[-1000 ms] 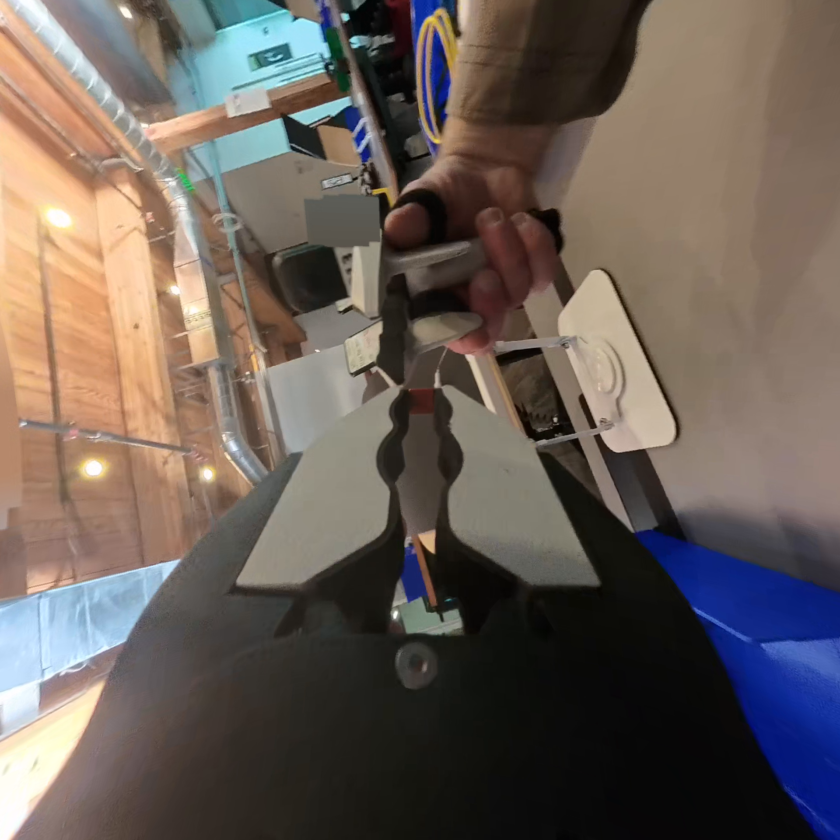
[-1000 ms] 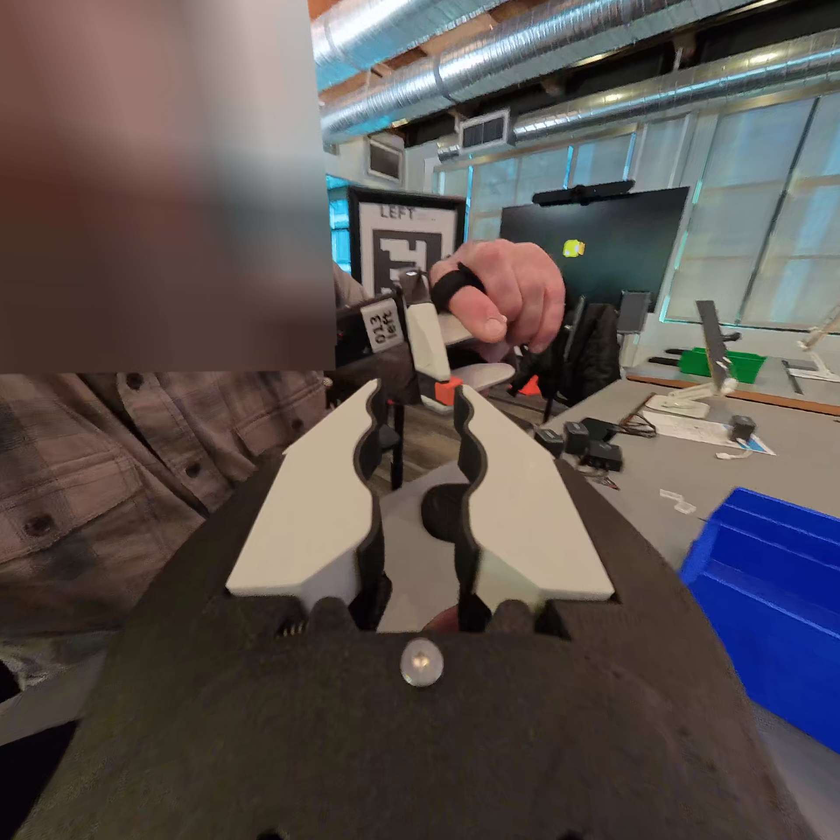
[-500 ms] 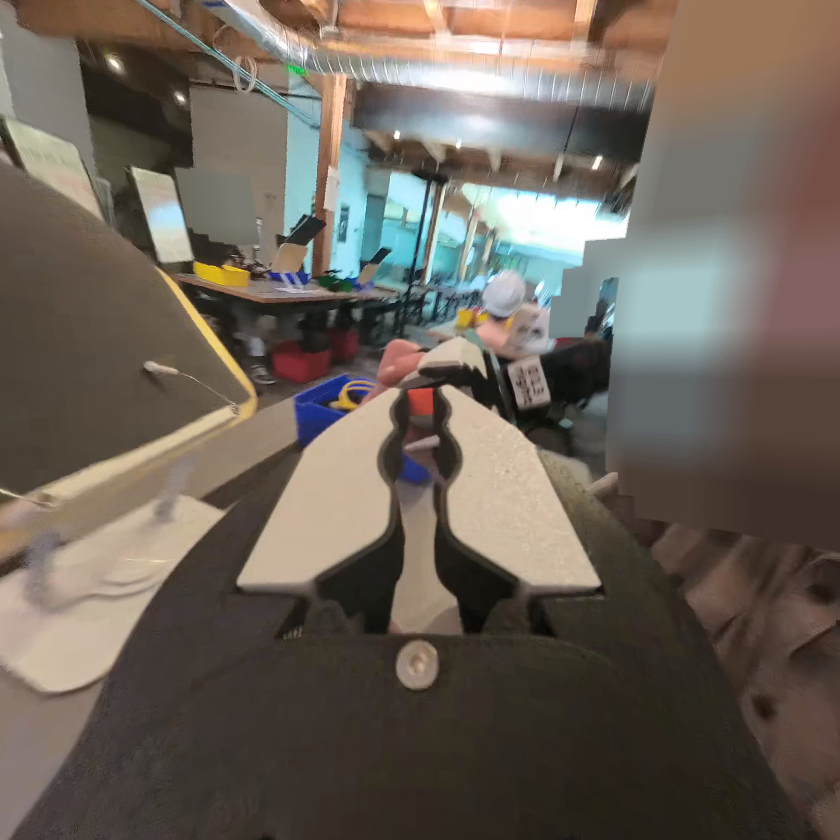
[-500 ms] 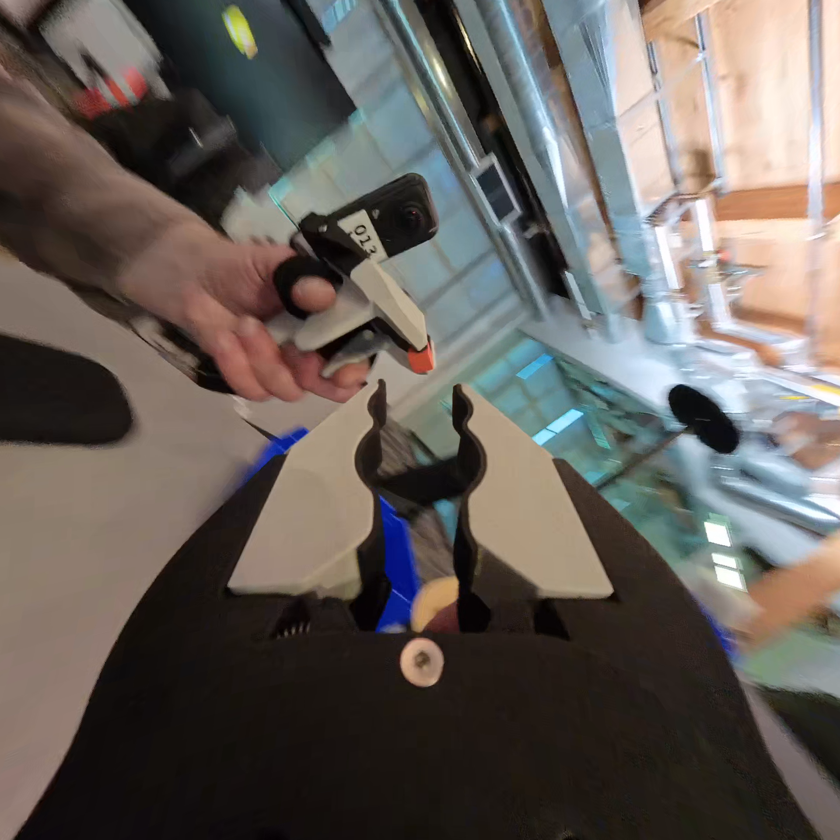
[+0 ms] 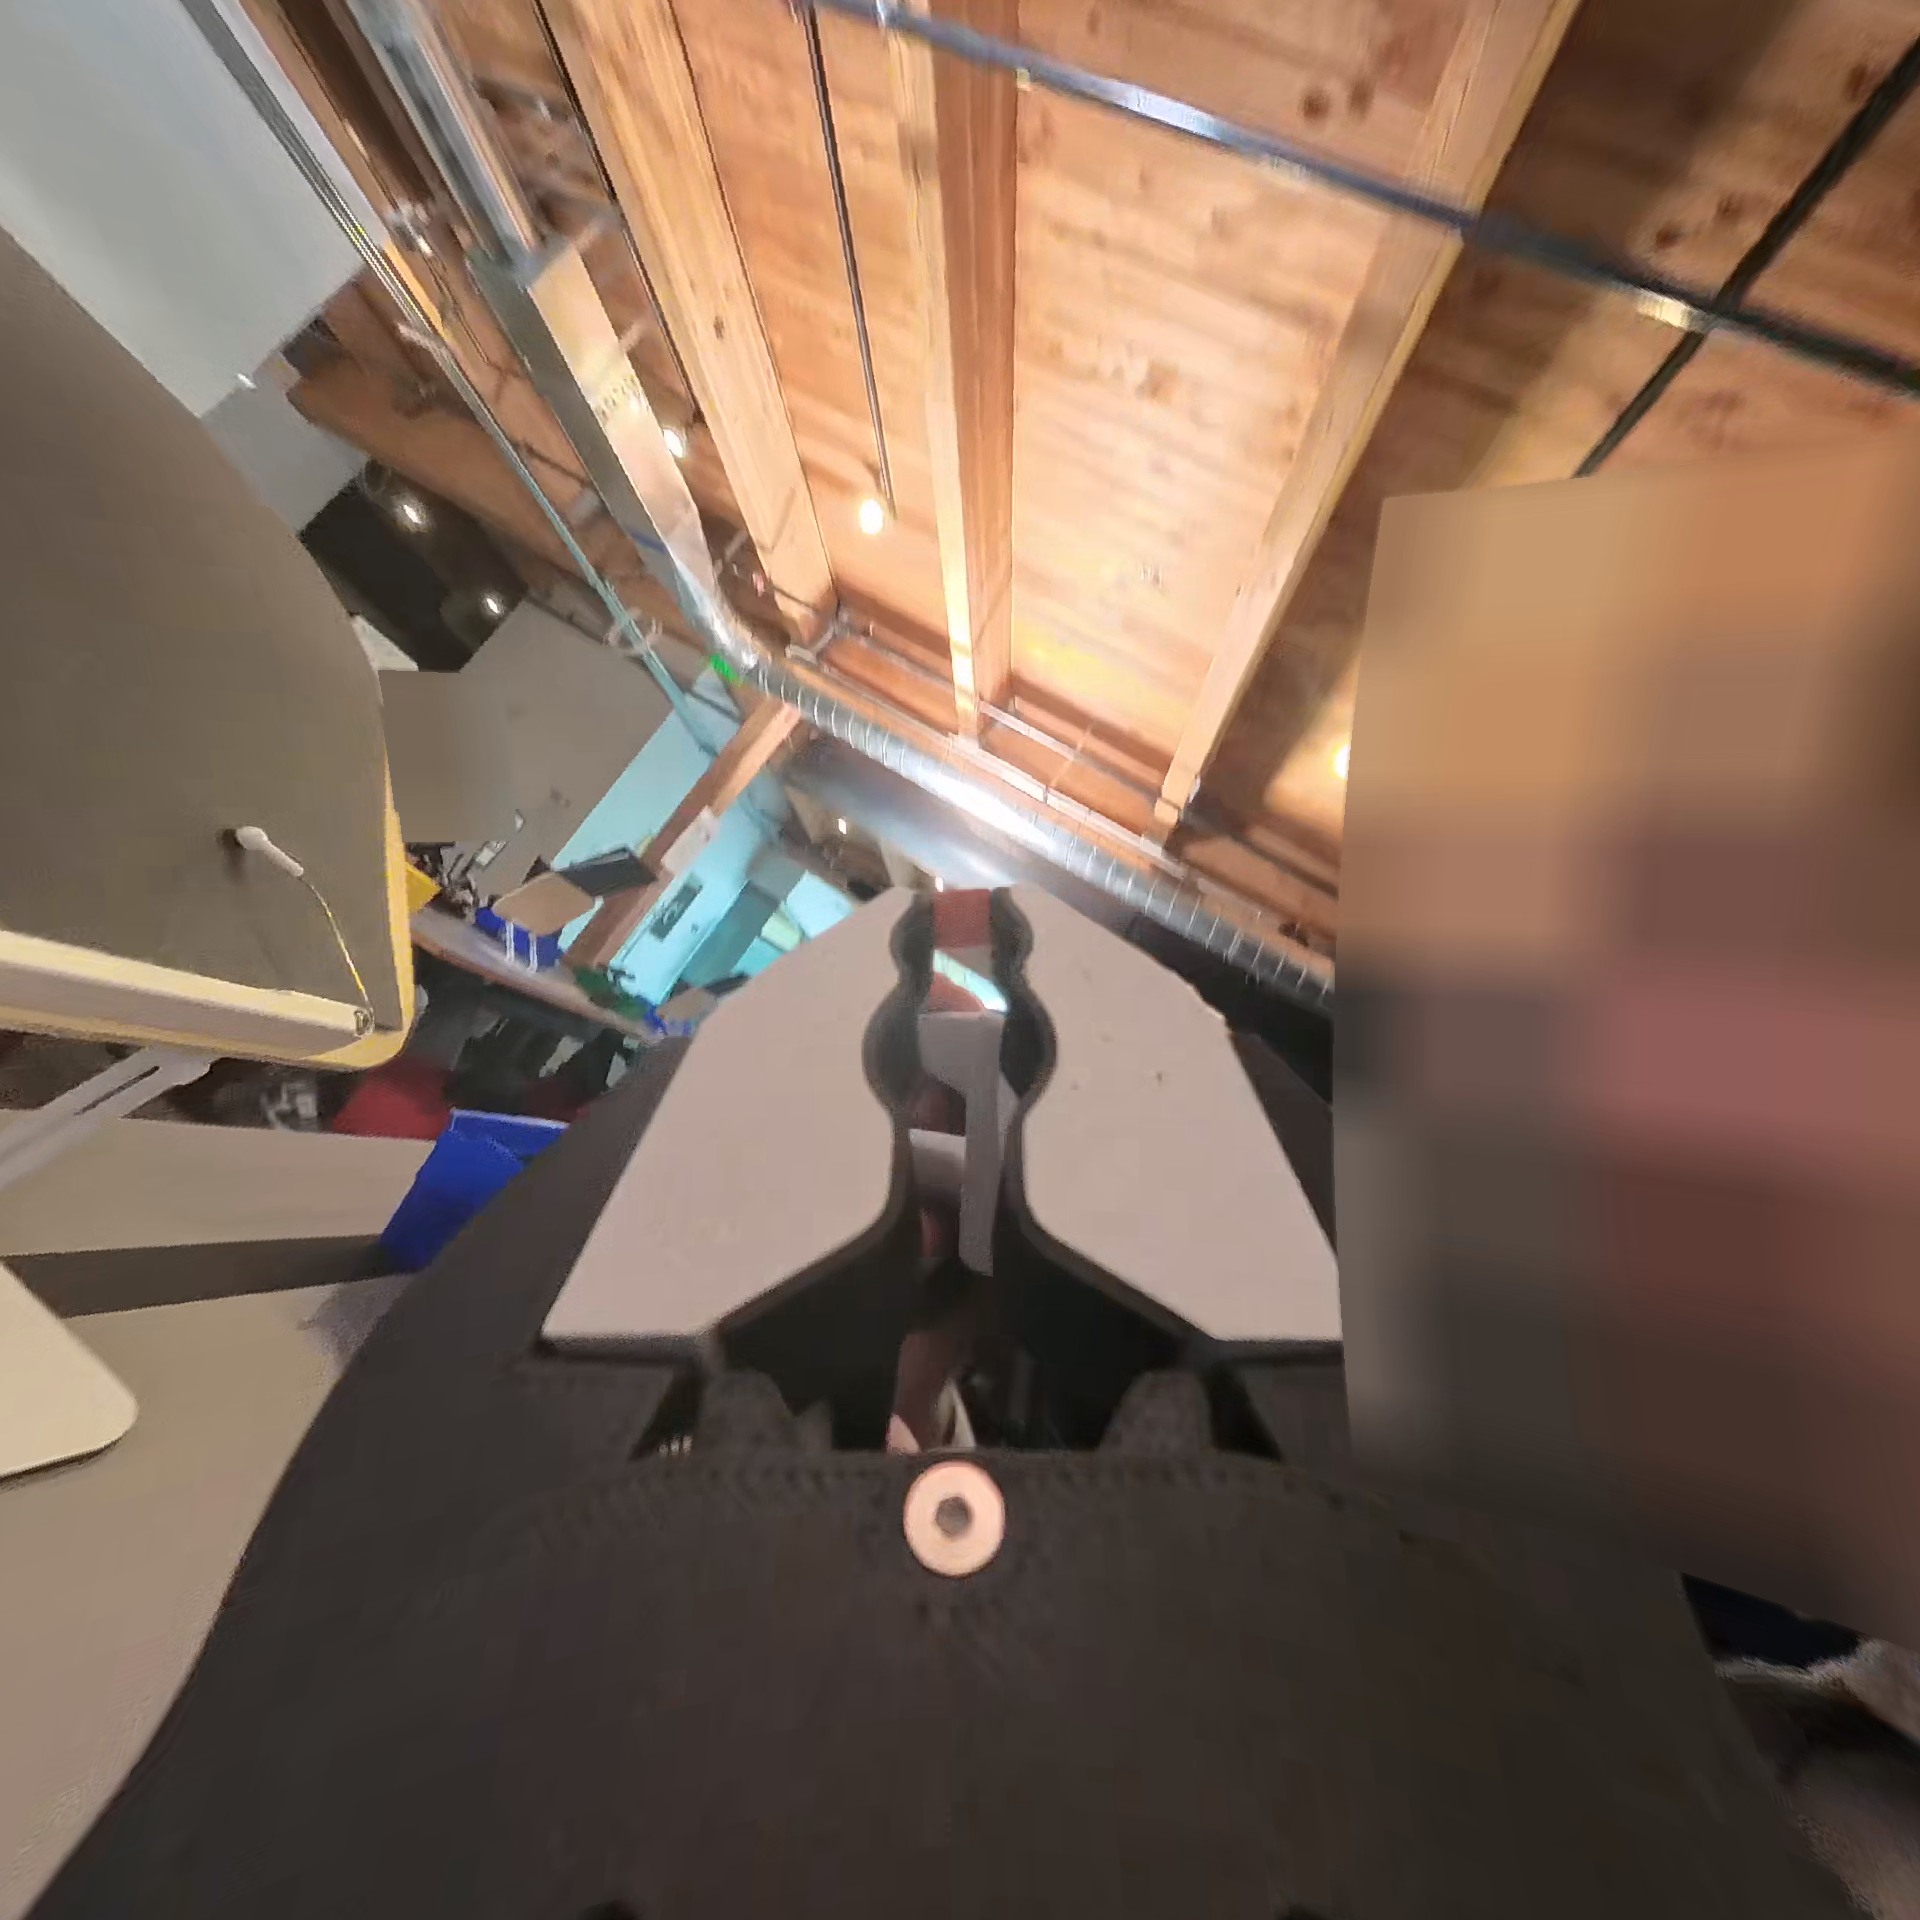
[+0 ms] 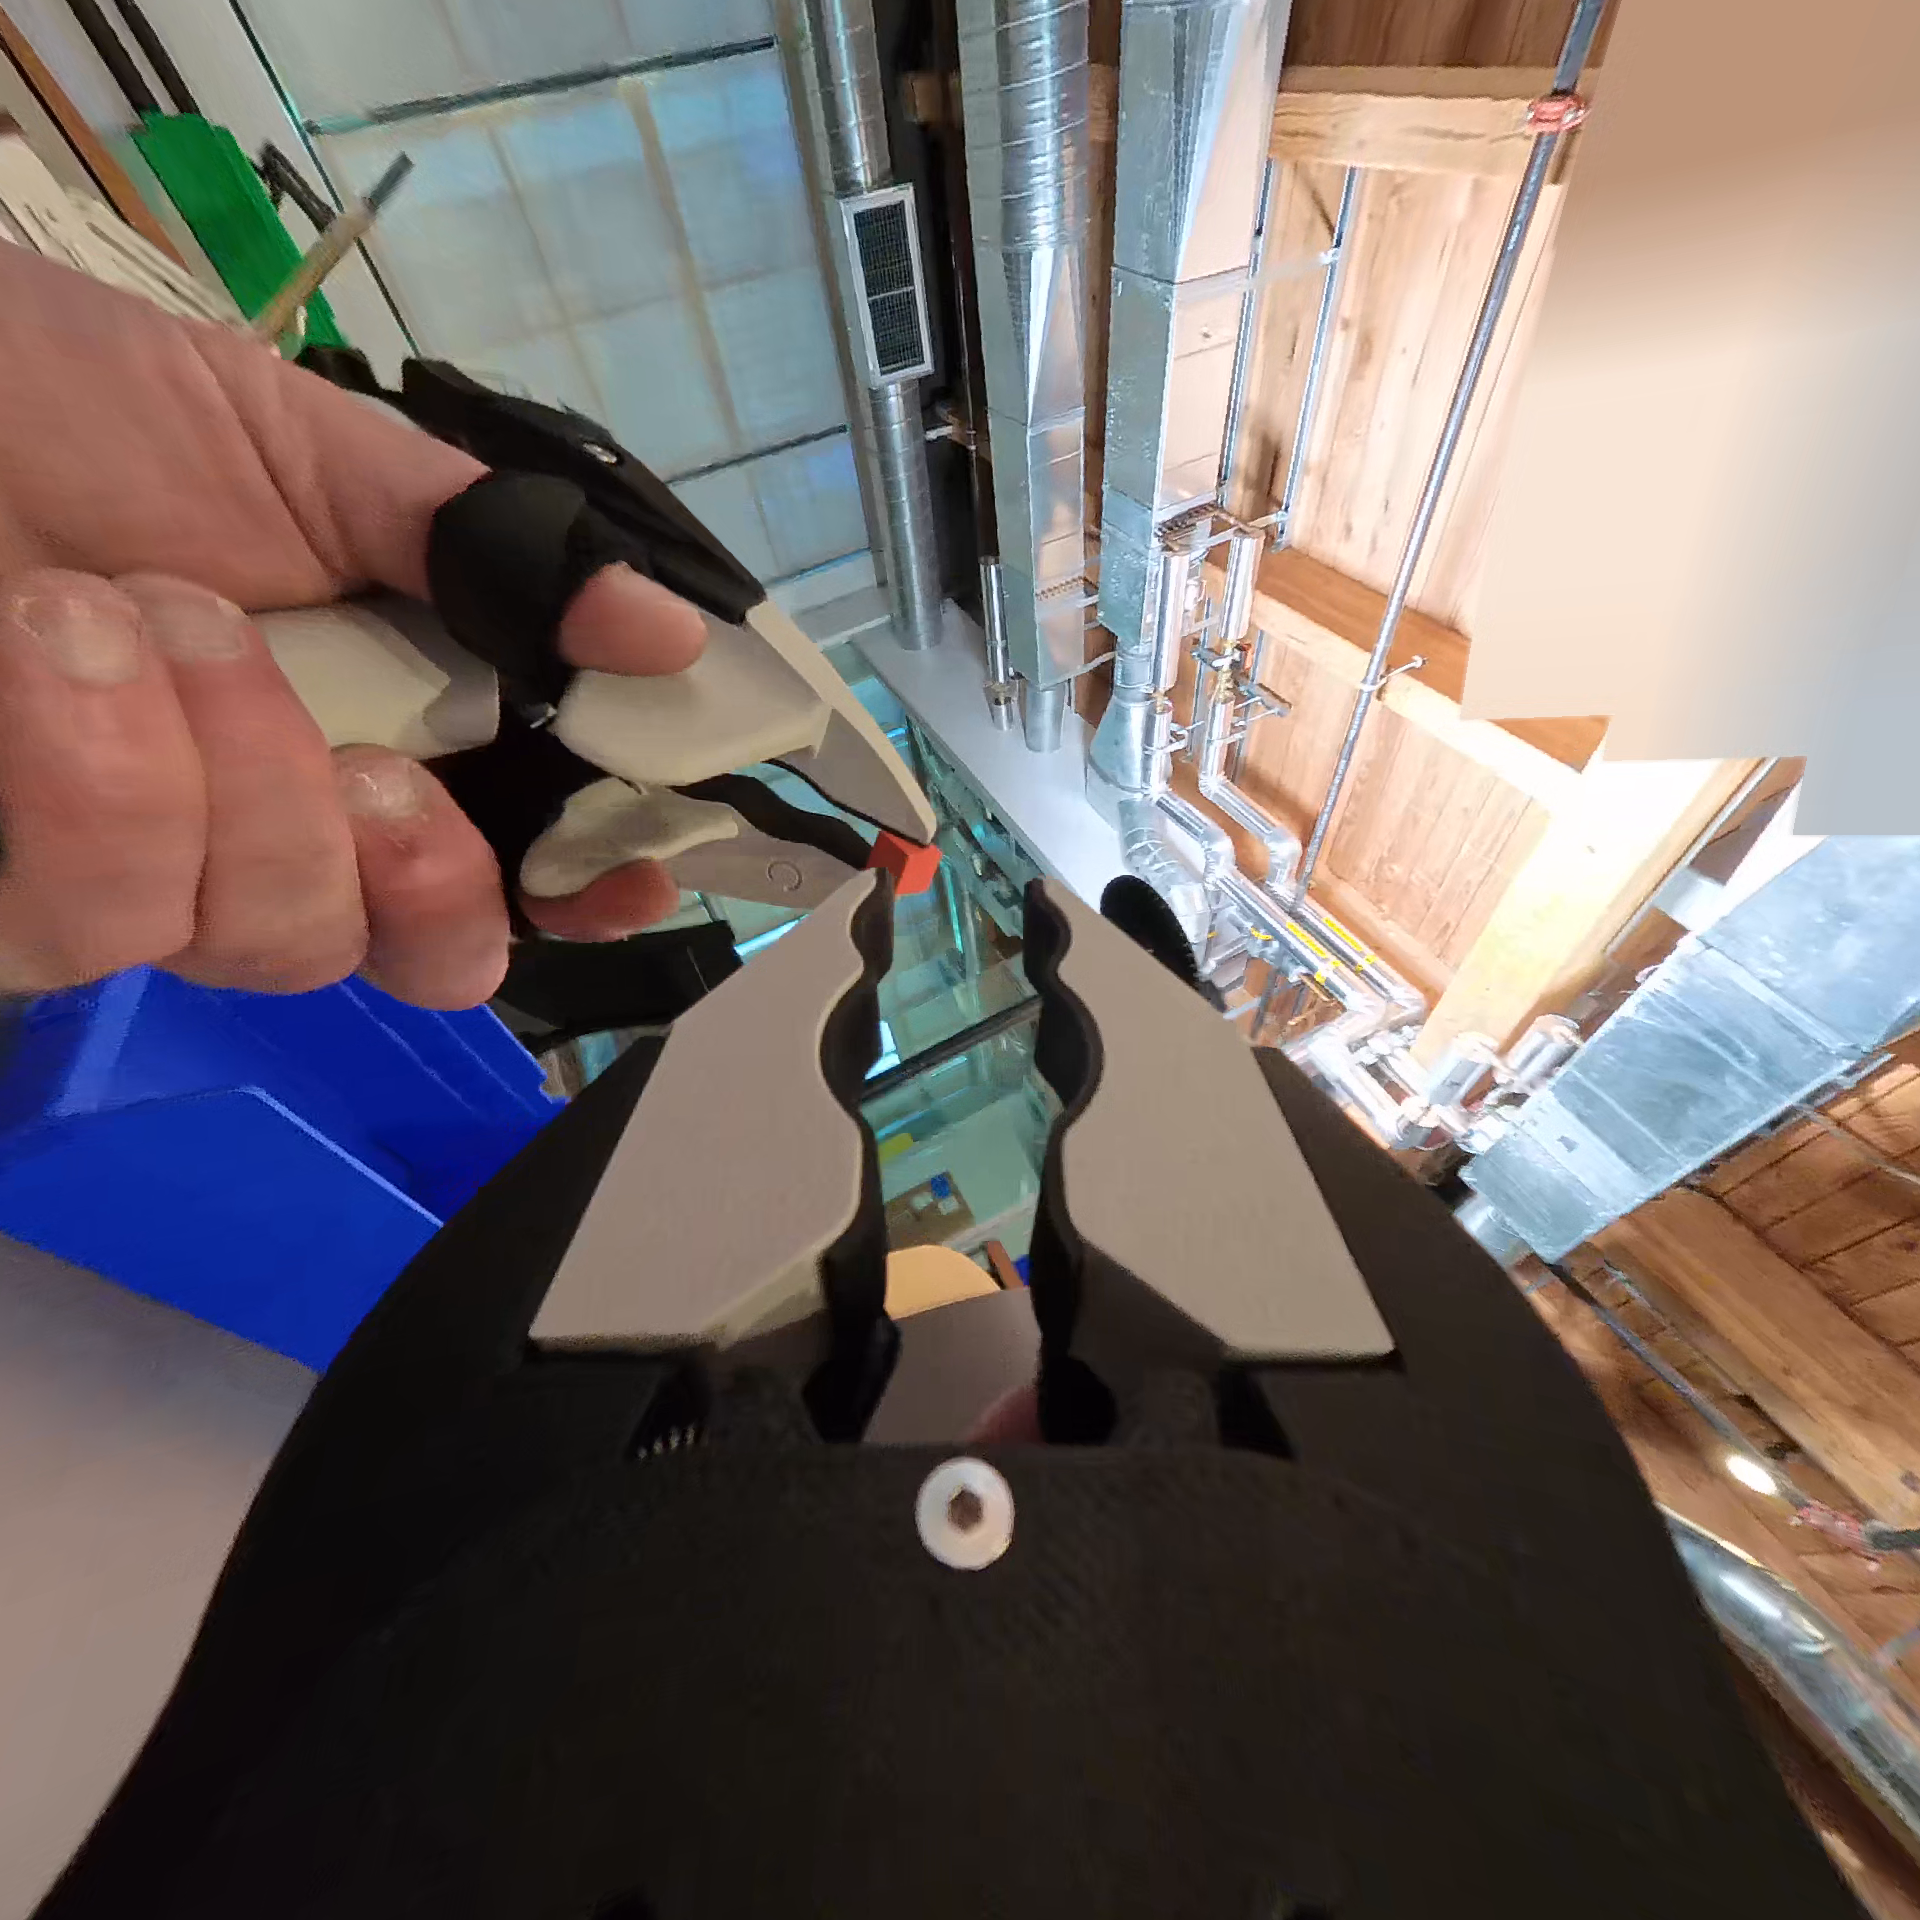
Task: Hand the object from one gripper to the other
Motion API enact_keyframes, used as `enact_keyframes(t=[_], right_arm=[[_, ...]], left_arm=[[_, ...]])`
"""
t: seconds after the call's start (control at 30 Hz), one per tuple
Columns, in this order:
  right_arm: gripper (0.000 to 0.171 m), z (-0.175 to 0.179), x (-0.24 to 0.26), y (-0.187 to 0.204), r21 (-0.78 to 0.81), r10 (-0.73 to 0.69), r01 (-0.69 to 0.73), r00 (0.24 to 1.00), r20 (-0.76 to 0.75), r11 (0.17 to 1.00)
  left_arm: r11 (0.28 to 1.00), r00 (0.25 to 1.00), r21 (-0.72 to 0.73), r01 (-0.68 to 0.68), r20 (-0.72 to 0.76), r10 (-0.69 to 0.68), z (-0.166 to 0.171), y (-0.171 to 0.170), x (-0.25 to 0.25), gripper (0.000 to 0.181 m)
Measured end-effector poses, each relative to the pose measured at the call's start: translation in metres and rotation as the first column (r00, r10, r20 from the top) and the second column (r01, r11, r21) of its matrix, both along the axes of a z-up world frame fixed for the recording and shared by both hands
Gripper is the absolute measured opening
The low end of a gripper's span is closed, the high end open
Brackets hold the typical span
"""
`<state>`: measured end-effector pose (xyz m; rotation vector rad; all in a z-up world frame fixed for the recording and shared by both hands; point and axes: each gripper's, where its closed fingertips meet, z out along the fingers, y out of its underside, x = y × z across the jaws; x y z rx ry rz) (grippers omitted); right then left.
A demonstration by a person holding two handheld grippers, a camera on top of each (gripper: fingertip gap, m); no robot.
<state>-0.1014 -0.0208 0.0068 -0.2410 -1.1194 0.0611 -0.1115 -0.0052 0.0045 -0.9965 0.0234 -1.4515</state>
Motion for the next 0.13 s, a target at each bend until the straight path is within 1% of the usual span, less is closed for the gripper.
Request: enact_keyframes(t=[0.07, 0.13], right_arm=[[0.025, -0.0044, -0.0049, 0.0006, 0.034, -0.035, 0.035, 0.999, -0.006, 0.999], [0.026, -0.004, -0.0065, 0.0045, 0.015, -0.055, 0.056, 0.998, -0.04, 0.998]], left_arm=[[1.0, 0.997, -0.016, -0.007, 0.071, 0.008, -0.0036, 0.0002, -0.0011, 0.01], [0.999, 0.987, -0.026, -0.036, 0.154, 0.039, -0.0053, 0.0005, -0.006, 0.01]])
